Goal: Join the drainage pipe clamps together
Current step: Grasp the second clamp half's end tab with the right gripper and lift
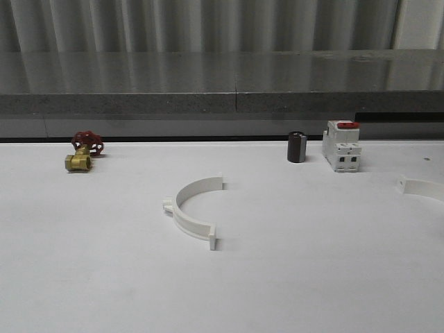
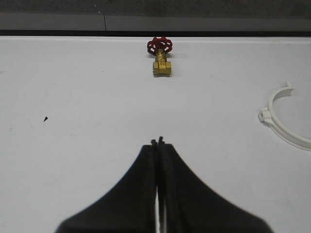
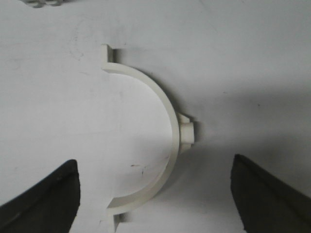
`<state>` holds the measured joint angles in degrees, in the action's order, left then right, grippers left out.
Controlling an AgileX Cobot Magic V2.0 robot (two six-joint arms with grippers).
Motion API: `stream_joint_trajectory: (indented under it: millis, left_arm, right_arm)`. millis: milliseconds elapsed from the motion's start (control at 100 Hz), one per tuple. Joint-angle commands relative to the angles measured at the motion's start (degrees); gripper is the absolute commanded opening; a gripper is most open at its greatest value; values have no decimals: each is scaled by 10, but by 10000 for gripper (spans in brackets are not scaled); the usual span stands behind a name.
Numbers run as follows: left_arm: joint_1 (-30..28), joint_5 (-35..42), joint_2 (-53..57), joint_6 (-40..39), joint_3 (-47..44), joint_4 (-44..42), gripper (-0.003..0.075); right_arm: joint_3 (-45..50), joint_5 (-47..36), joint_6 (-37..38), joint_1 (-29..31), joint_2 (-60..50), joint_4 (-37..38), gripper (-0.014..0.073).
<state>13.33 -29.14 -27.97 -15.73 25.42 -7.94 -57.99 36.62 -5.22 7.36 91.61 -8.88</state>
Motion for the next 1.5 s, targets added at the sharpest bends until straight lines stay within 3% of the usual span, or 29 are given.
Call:
stream_joint_trajectory:
  millis: [0,390,630,950,1040,1260,1360,1490]
  left_arm:
    - [-1,36,-1,-1,16,-3,-20]
    - [-1,36,-1,-1,16,-3,-20]
    - [-1,36,-1,-1,16,-3,-20]
    - [-1,36,-1,-1,16,-3,-20]
    - [-1,36,-1,-1,16,-3,-20]
    - [-1,36,-1,-1,16,-3,-20]
    - [-1,36,-1,-1,16,-3,-20]
    - [-1,36,-1,-1,16,-3,-20]
  right_arm:
    - [-29,-18,-10,3,13,10,625]
    - [-31,-55,-10,3,84,19,622]
    - [-31,-69,-10,3,97,19,521]
    - [-31,-70,-10,3,123,19,516]
    - [-31,-66,-9,3,123,17,442]
    - [-31,-62,-3,3,123,13,103]
    - [-31,-62,-3,3,123,13,38]
    - [-31,-65,-3,3,123,13,27]
